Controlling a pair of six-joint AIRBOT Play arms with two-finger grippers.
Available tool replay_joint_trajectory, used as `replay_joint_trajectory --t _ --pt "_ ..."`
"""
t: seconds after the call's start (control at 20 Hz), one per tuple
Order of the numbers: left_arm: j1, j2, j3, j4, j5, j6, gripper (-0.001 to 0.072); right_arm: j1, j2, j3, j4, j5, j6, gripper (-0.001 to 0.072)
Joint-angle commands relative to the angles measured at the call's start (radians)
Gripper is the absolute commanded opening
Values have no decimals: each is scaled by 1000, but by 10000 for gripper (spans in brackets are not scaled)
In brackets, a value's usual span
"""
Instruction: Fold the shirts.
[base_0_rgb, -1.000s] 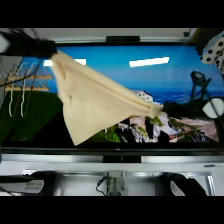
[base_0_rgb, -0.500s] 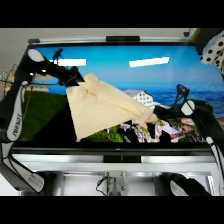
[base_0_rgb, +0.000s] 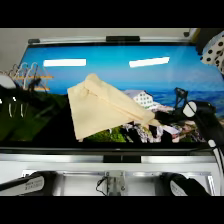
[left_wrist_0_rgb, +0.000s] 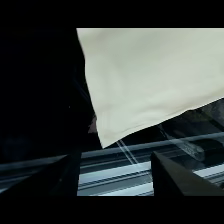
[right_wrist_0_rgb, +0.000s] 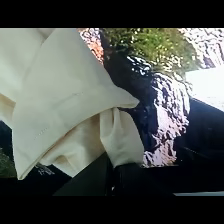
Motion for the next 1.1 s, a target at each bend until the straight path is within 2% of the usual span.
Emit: replay_joint_trajectory --t 0.0,0.2,0.45,0.6,0.65,0.7,0.75,0.9,1.0,1.05 --pt "8 177 -495 -165 297 35 531 1 2 0 24 13 -6 64" --pt "0 163 -652 -327 444 127 527 1 2 0 35 18 -6 64" --pt "-88 133 -656 -376 575 119 526 1 2 0 34 31 -13 64" --pt "-150 93 -655 -490 652 133 515 1 2 0 34 34 -13 64" --pt "-171 85 -655 -515 679 135 444 1 2 0 34 35 -12 64" --pt "-189 79 -655 -531 705 135 292 1 2 0 35 36 -12 64" --pt "-200 80 -652 -537 721 137 49 1 2 0 39 39 -12 64" --pt "-182 117 -550 -539 637 293 33 1 12 15 54 39 -23 64" --pt "-158 241 -397 -511 608 463 32 0 43 90 51 38 -42 63" --pt "-145 328 -281 -458 611 502 32 0 64 153 36 35 -62 63"
